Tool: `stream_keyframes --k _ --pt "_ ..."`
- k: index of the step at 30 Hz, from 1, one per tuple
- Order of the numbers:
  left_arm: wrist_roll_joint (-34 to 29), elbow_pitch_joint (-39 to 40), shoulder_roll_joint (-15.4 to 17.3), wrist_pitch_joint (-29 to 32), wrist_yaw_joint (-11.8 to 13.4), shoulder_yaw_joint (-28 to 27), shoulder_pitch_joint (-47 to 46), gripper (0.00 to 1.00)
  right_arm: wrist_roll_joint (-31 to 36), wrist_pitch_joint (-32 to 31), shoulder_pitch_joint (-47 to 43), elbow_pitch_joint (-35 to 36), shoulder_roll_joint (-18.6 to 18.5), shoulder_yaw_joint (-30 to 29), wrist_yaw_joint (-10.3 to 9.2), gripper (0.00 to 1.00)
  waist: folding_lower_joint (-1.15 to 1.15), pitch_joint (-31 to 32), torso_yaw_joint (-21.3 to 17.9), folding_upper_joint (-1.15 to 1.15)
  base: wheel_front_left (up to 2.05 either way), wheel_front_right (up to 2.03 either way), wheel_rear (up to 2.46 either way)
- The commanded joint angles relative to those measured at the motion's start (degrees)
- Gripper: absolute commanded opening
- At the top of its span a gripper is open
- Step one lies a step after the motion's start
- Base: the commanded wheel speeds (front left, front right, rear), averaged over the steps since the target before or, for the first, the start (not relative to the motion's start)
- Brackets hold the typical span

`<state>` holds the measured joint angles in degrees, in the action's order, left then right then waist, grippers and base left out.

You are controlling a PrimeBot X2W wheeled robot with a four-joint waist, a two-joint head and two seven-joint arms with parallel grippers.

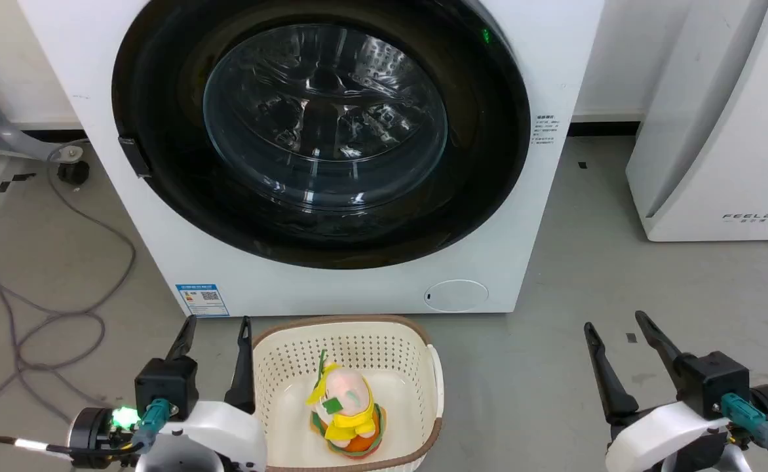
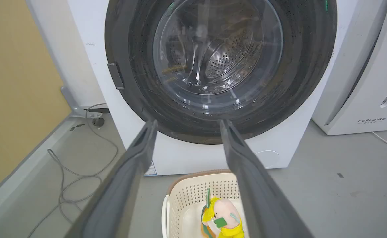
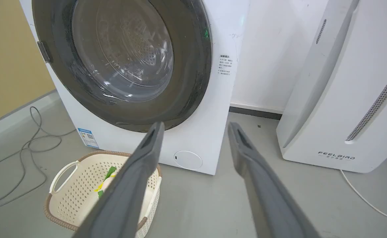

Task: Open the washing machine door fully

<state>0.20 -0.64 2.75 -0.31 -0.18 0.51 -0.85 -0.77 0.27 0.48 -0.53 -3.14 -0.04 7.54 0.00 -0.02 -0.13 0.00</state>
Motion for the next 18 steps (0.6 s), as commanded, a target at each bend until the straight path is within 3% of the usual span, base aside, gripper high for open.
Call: stream_keyframes --k 1,4,5,18 --pt "0.7 -0.4 0.0 -0.5 -0.3 0.3 -0.4 1.00 -0.5 0.5 -0.4 -0.2 0.0 -0.2 0.00 1.00 0.00 0.0 0.0 0.00 0.00 0.00 0.00" --pt "0.9 -0.7 0.0 -0.9 -0.3 0.6 -0.6 1.00 -0.9 0.9 -0.6 -0.4 0.0 -0.3 0.00 1.00 0.00 0.0 -0.1 0.00 0.00 0.00 0.00" --pt "0.9 -0.8 0.0 -1.0 -0.4 0.8 -0.6 1.00 -1.0 1.0 -0.6 -0.4 0.0 -0.3 0.00 0.00 0.00 0.1 -0.1 0.00 0.00 0.00 0.00" --pt "2.2 -1.5 0.0 -2.6 -0.8 1.9 -0.9 1.00 -5.4 2.6 -1.6 -0.9 0.1 -0.6 -0.01 0.00 0.00 0.1 -0.4 0.00 0.00 0.00 0.00"
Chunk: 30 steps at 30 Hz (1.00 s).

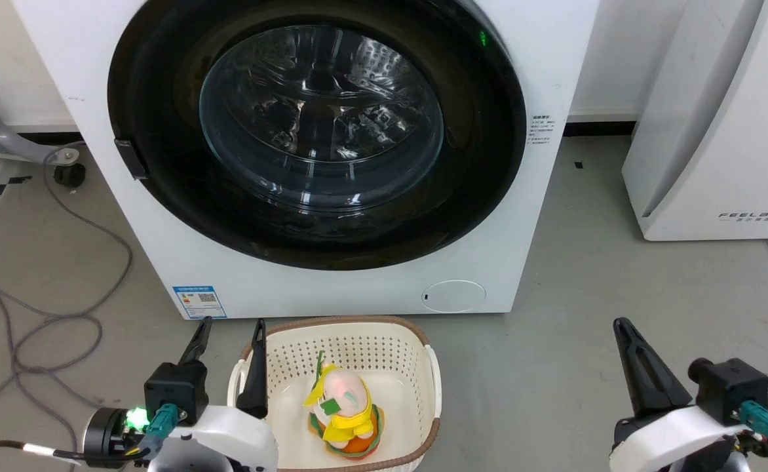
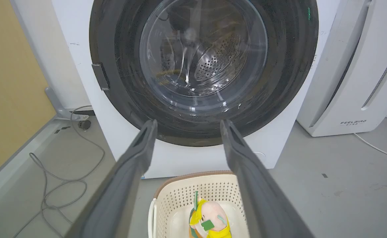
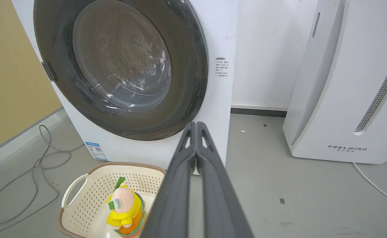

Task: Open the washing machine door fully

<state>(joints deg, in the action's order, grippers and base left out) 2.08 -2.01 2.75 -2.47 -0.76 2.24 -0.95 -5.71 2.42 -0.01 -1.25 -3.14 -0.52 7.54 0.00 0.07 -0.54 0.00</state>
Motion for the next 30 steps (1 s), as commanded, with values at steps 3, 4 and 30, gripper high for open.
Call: stream_keyframes --k 3,4,30 --pt "0.7 -0.3 0.0 -0.8 -0.4 0.4 -0.8 1.00 -4.3 0.8 -1.2 -0.4 0.1 0.0 -0.01 0.00 0.00 0.0 0.0 0.00 0.00 0.00 0.00" --pt "0.8 -0.4 0.0 -0.9 -0.4 0.5 -0.8 1.00 -5.6 1.0 -1.3 -0.5 0.1 0.0 -0.01 0.00 0.00 0.0 0.0 0.00 0.00 0.00 0.00" --pt "3.0 0.6 0.1 -4.3 -1.0 2.1 -4.1 1.00 -45.5 0.8 12.9 -5.9 -2.5 -6.9 -0.02 0.00 0.00 -4.8 -0.7 0.00 0.00 0.00 0.00"
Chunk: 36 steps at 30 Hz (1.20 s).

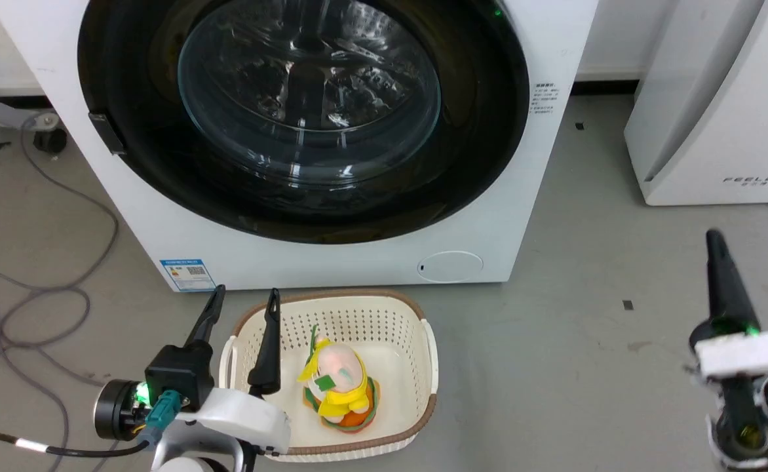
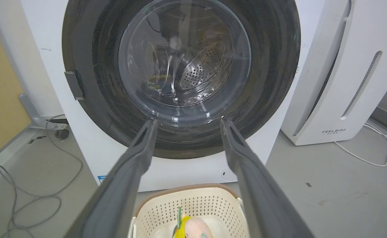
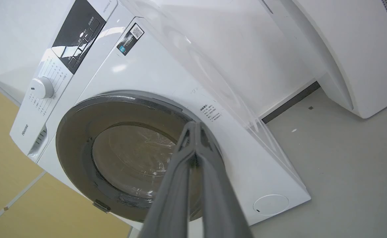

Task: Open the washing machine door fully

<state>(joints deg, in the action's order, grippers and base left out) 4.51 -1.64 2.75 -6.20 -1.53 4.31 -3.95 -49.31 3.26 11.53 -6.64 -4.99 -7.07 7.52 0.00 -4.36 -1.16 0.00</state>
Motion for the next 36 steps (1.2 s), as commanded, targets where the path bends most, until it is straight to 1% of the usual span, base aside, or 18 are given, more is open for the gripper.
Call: stream_keyframes --k 1,7,12,16,21,24,27,32,36 --pt "0.5 0.3 0.1 -0.5 -0.2 0.1 -1.1 1.00 -1.9 0.0 1.3 -0.5 -0.6 -0.3 0.00 0.00 0.00 -0.4 -0.1 0.00 0.00 0.00 0.00" --pt "0.7 1.1 0.1 -1.3 -0.6 0.3 -2.3 1.00 -10.5 -0.7 9.6 -6.3 -3.9 -0.3 0.00 0.00 0.00 -2.9 -0.2 0.00 0.00 0.00 0.00" --pt "0.8 2.2 0.1 -1.9 -0.8 0.6 -4.1 1.00 -16.6 -0.9 17.6 -11.1 -7.5 1.6 -0.01 0.00 0.00 -5.9 -0.1 0.00 0.00 0.00 0.00" --pt "0.9 3.2 0.1 -2.3 -0.9 0.6 -5.4 1.00 -21.0 -1.6 24.2 -15.0 -10.4 4.2 -0.01 0.00 0.00 -8.1 0.0 0.00 0.00 0.00 0.00" --pt "0.9 4.5 0.1 -2.9 -1.1 0.8 -6.8 1.00 -25.5 -3.5 33.0 -20.3 -13.5 9.3 -0.01 0.00 0.00 -10.4 0.1 0.00 0.00 0.00 0.00" --pt "1.0 5.1 0.1 -3.3 -1.2 1.3 -7.5 1.00 -27.7 -5.6 38.3 -23.4 -14.9 13.1 -0.01 0.00 0.00 -11.7 0.3 0.00 0.00 0.00 0.00" --pt "1.3 5.5 0.1 -3.6 -0.7 1.3 -8.5 1.00 -28.9 -8.3 43.6 -25.5 -16.3 17.4 -0.01 0.00 0.00 -13.0 0.5 0.00 0.00 0.00 0.00" --pt "1.7 5.9 0.1 -4.2 -0.4 1.5 -10.1 1.00 -31.1 -11.5 51.8 -29.7 -16.7 23.8 -0.02 0.00 0.00 -14.9 0.5 0.00 0.00 0.00 0.00" --pt "1.9 6.3 0.1 -4.7 -0.4 1.7 -10.9 1.00 -30.4 -13.6 58.0 -33.2 -16.9 30.2 -0.02 0.00 0.00 -16.2 0.8 0.00 0.00 0.00 0.00"
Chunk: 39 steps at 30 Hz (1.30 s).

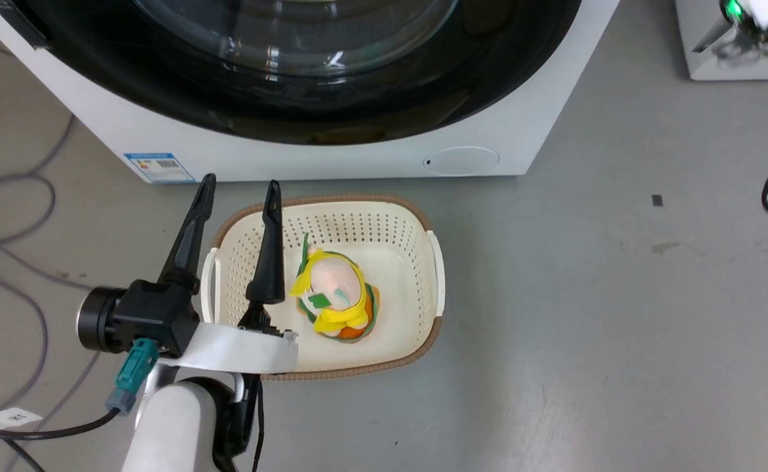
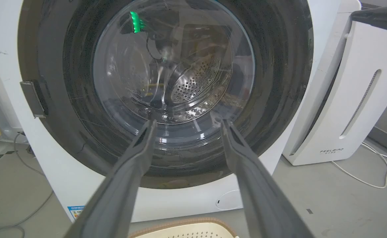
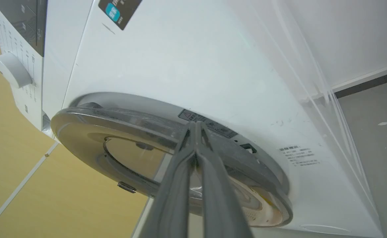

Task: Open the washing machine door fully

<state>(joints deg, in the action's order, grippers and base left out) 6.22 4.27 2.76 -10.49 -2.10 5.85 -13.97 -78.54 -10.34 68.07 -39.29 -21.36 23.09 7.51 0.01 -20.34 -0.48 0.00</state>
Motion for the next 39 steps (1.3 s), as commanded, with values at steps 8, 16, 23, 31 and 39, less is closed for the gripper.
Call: stream_keyframes --k 8,16,23,31,39 --pt "0.8 1.2 0.1 -1.4 0.7 0.6 -2.2 1.00 -3.3 -3.9 12.3 -7.9 1.1 8.6 -0.01 0.00 -0.01 -2.7 0.8 0.00 0.00 0.00 0.00" --pt "1.8 2.1 0.1 -2.4 1.2 1.2 -3.6 1.00 -6.6 -8.8 21.2 -14.3 2.4 15.7 -0.01 0.00 -0.01 -5.7 1.4 0.00 0.00 0.00 0.00" --pt "2.6 2.6 0.1 -3.2 1.6 1.9 -4.8 1.00 -10.7 -13.5 26.9 -18.2 2.7 20.7 -0.02 0.00 -0.01 -7.8 1.7 0.00 0.00 0.00 0.00" --pt "2.8 2.7 0.1 -4.1 1.8 2.7 -6.2 1.00 -16.8 -20.0 31.4 -20.5 2.1 25.3 -0.02 0.00 -0.01 -9.1 1.8 0.00 0.00 0.00 0.00" --pt "3.2 1.8 0.1 -4.5 1.8 3.1 -5.5 1.00 -20.2 -25.0 29.2 -18.9 0.6 27.4 -0.02 0.00 -0.01 -6.9 2.0 0.00 0.00 0.00 0.00"
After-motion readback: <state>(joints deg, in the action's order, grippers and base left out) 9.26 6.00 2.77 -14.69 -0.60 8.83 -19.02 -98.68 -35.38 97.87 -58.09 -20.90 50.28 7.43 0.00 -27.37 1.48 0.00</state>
